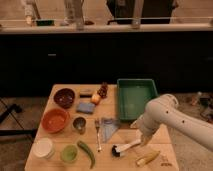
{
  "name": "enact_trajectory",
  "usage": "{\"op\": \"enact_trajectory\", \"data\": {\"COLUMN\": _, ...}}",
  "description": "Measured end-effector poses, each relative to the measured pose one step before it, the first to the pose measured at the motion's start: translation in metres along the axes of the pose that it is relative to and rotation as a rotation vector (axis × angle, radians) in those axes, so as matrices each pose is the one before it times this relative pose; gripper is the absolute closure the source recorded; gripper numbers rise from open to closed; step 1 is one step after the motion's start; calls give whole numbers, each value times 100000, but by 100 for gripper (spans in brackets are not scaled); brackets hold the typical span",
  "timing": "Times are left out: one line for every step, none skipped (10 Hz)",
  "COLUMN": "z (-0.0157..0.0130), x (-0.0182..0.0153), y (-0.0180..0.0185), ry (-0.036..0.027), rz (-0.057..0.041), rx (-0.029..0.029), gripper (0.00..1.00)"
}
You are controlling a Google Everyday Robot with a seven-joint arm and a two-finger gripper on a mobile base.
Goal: Place brush in purple bowl
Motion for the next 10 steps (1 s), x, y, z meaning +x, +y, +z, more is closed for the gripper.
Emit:
{"op": "enact_trajectory", "data": {"z": 149, "x": 168, "y": 129, "ry": -84, "rz": 301, "rx": -265, "gripper": 51}}
{"op": "enact_trajectory", "data": {"z": 161, "x": 224, "y": 174, "ry": -178, "rz": 380, "rx": -331, "gripper": 51}}
{"op": "enact_trajectory", "data": {"z": 93, "x": 208, "y": 166, "ry": -138, "rz": 412, "rx": -216, "gripper": 51}}
{"op": "enact_trajectory", "data": {"z": 177, "x": 238, "y": 176, "ry": -249, "rz": 452, "rx": -247, "gripper": 51}}
{"op": "enact_trajectory", "data": {"z": 218, "x": 244, "y": 190, "ry": -173, "rz": 490, "rx": -371, "gripper": 51}}
{"op": "enact_trajectory", "data": {"z": 364, "x": 226, "y": 172, "ry": -320, "rz": 477, "rx": -482, "gripper": 51}}
{"op": "enact_trajectory", "data": {"z": 334, "x": 230, "y": 187, "ry": -228, "rz": 461, "rx": -560, "gripper": 51}}
{"op": "enact_trajectory", "data": {"z": 327, "x": 140, "y": 155, "ry": -257, "rz": 214, "rx": -641, "gripper": 51}}
{"op": "enact_trajectory", "data": {"z": 335, "x": 139, "y": 159, "ry": -243, "rz": 74, "rx": -635, "gripper": 51}}
{"op": "enact_trajectory", "data": {"z": 199, "x": -34, "y": 57, "ry": -180, "rz": -279, "rx": -569, "gripper": 51}}
